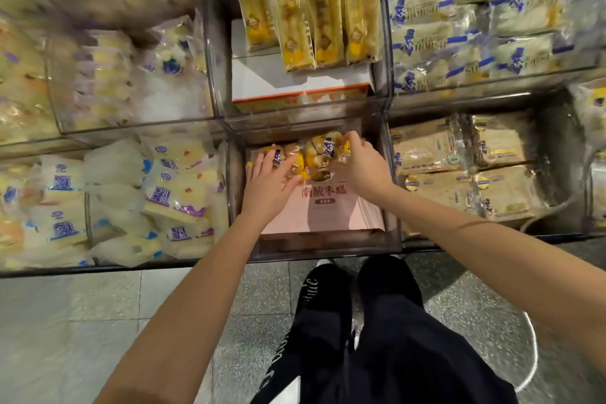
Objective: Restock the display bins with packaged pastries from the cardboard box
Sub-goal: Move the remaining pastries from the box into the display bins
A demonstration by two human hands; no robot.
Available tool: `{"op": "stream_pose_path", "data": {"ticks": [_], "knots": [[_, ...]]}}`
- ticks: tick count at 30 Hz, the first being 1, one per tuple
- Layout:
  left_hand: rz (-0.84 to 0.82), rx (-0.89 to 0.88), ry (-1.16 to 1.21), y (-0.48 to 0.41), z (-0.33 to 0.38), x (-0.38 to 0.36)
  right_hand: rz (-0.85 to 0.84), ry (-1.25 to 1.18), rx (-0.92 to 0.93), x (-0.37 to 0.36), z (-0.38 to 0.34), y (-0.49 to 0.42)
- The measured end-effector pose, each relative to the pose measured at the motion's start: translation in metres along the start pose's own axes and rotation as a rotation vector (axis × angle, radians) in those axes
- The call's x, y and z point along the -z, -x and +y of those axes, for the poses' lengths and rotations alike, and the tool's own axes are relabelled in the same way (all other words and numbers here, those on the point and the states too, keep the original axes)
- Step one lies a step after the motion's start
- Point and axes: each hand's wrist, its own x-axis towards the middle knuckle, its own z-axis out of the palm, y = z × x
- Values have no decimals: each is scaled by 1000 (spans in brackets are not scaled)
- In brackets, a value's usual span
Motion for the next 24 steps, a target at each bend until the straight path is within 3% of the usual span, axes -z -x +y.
{"op": "stream_pose_path", "data": {"ticks": [3,6,9,17,21,24], "knots": [[-20,67,-27,0,-7,0,-85,306,1,-3,0,1],[7,93,-40,-3,-13,2,-26,441,132,-9,3,2],[-14,81,-53,-5,-16,3,-75,400,241,-22,7,3],[36,-13,31,-1,-17,21,-108,305,189,-6,-19,-2],[116,-148,30,-5,1,51,-58,249,231,23,-31,-1],[167,-208,-22,-11,30,83,77,226,244,58,-38,6]]}}
